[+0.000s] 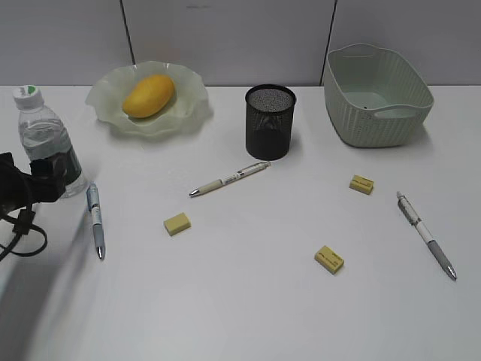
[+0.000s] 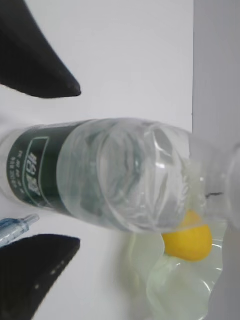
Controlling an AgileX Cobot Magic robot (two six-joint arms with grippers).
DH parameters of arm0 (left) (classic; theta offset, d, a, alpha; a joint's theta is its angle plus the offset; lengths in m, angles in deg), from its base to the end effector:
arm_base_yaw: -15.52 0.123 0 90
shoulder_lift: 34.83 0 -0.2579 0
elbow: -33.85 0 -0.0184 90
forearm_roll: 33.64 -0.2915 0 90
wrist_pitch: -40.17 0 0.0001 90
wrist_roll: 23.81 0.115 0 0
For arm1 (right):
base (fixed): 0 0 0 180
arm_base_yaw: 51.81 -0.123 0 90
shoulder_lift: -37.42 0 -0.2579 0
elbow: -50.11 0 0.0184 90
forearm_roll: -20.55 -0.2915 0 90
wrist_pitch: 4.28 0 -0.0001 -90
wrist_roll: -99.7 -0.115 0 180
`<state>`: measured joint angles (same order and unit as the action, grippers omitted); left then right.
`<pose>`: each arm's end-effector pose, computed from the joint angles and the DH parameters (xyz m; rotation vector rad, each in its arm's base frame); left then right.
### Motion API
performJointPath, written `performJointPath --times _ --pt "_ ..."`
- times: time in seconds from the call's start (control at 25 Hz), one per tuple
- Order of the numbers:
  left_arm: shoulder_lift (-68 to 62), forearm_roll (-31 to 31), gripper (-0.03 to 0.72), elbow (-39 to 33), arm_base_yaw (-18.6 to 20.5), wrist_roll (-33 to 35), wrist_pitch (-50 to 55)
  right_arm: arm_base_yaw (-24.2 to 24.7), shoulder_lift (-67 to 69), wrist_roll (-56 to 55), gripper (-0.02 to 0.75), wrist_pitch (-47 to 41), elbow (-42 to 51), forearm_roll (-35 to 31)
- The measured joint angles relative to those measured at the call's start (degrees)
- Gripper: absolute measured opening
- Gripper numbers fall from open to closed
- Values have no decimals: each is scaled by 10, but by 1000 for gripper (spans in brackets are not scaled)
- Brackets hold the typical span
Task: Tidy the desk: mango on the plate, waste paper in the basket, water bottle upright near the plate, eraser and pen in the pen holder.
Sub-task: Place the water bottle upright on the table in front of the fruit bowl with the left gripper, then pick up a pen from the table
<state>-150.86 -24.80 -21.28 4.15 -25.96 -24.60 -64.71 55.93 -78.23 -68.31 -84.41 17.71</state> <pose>0.2828 -0.0406 0.0368 -0.0086 1.8593 -0.0799 0.0962 0.0273 0.2784 -0.2916 2.2191 0.1644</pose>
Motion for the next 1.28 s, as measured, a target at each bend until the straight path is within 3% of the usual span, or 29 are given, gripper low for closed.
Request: performJointPath --times 0.16,0.32,0.52,0.8,0.92,1.08,1.28 --pt "39 -11 647 -5 -2 0 40 0 0 1 495 0 0 0" --pt "108 -26 647 -5 -2 0 184 0 0 1 495 0 0 0" --pt "243 -28 627 49 -2 0 493 0 1 1 495 0 0 0" --pt "346 -49 578 237 -2 0 975 0 25 1 495 0 0 0" --pt "368 -49 543 287 -2 0 1126 0 27 1 494 0 0 0" --pt "424 -50 474 298 -2 0 1244 0 27 1 494 0 0 -5" --pt "536 -50 437 298 -2 0 1279 0 27 1 494 0 0 -5"
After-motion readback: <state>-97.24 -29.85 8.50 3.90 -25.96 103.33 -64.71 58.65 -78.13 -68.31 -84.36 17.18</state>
